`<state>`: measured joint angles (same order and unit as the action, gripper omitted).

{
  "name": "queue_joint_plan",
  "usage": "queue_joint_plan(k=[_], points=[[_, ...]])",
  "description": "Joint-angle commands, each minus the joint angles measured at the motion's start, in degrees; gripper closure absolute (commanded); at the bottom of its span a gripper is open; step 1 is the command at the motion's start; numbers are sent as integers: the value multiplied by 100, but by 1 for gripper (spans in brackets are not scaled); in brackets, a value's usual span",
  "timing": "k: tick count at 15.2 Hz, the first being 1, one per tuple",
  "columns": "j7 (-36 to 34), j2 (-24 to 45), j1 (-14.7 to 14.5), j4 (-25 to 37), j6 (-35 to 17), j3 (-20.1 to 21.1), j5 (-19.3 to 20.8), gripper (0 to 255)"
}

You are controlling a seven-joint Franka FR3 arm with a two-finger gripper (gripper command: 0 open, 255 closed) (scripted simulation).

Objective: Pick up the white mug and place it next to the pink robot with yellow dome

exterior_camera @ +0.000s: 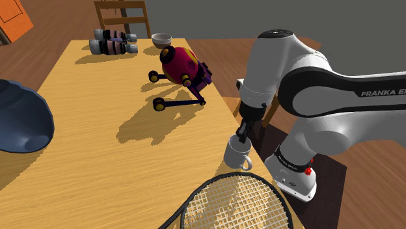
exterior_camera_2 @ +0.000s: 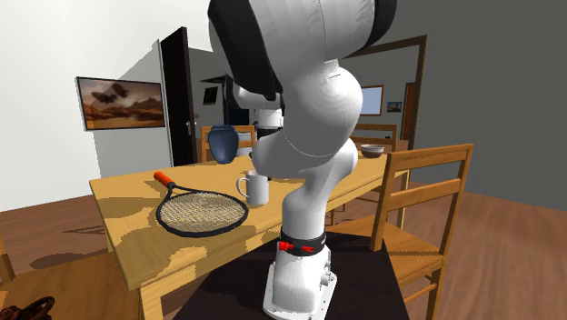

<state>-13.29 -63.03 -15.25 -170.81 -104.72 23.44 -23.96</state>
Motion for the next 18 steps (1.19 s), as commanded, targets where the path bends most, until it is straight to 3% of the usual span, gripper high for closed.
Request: queue_joint_plan(k=[1,18], points=[[-11,-36,34,125,158,-57,67,255],[-78,-81,286,1381,1434,-539,581,255]])
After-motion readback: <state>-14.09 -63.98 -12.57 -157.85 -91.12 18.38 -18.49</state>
